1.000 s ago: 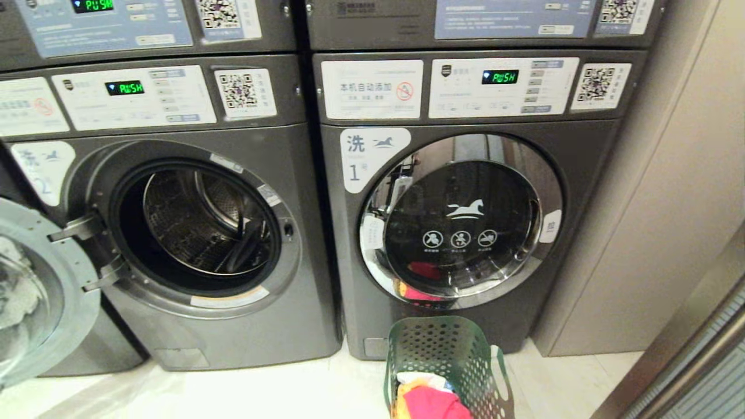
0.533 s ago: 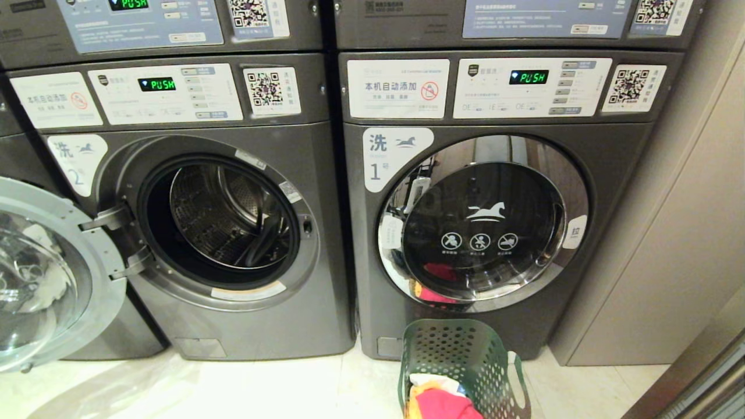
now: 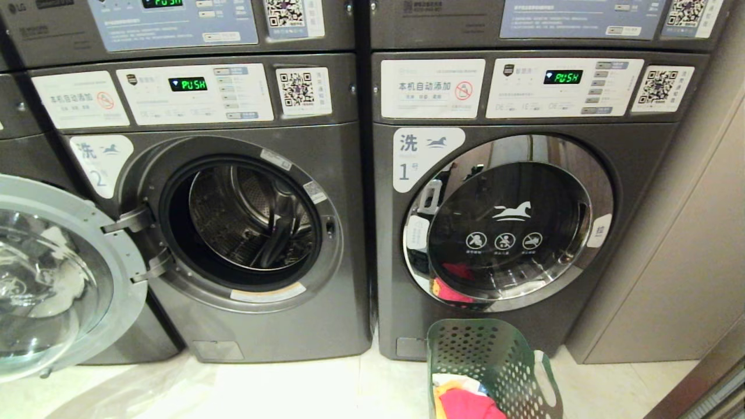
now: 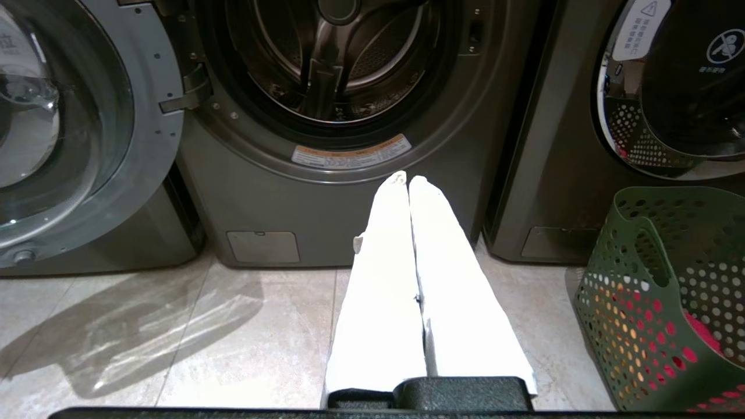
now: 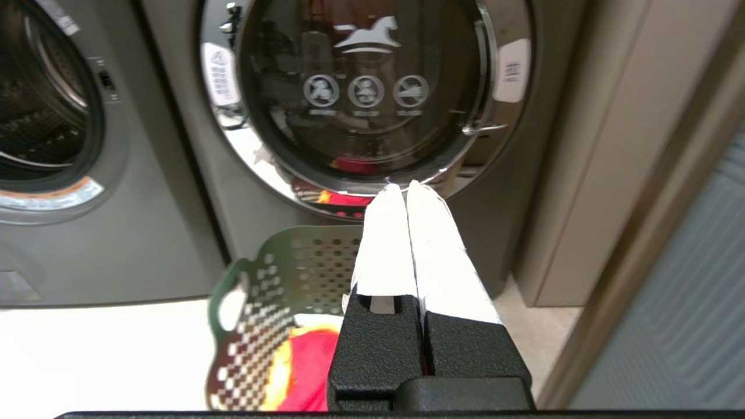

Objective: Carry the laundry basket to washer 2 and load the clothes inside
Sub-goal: Open the lid of the washing machine

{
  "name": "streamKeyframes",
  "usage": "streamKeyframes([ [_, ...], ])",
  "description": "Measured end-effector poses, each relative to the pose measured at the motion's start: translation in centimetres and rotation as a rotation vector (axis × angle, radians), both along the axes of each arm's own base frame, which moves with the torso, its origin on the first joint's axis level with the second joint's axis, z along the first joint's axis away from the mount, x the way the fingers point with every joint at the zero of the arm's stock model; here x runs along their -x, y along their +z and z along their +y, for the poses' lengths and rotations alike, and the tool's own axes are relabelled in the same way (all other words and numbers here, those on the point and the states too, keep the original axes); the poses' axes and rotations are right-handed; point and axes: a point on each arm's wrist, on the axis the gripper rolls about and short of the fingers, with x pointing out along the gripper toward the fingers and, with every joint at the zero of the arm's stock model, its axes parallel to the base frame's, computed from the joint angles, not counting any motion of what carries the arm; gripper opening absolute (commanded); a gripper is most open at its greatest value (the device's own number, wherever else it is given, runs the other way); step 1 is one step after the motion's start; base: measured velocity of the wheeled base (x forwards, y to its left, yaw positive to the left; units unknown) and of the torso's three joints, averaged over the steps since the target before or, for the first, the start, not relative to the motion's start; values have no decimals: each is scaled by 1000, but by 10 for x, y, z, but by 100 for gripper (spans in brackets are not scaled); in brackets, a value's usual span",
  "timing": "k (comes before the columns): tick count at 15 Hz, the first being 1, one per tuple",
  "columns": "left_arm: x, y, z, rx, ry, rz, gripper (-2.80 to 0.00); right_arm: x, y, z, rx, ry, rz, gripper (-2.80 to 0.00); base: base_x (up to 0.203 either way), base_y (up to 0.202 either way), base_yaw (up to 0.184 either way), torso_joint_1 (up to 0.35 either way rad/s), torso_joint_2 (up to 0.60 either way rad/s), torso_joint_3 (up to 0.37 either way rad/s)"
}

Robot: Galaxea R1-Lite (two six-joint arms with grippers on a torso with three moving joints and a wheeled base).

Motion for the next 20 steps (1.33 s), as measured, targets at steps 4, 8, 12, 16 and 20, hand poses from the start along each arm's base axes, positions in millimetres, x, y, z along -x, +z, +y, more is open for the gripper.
streamKeyframes([
  [4, 0, 0, 0, -3, -1, 0, -280, 0, 0, 0, 0, 0, 0, -280, 0, 194, -1, 2, 2, 4],
  [8, 0, 0, 0, -4, -4, 0, -280, 0, 0, 0, 0, 0, 0, -280, 0, 193, -3, 4, 4, 3],
  [12, 0, 0, 0, -4, -5, -2, -280, 0, 0, 0, 0, 0, 0, -280, 0, 196, -1, 3, 4, 4],
  [16, 0, 0, 0, -3, -4, -2, -280, 0, 0, 0, 0, 0, 0, -280, 0, 196, 0, 2, 5, 2],
  [20, 0, 0, 0, -2, -5, -1, -280, 0, 0, 0, 0, 0, 0, -280, 0, 195, -2, 4, 2, 1],
])
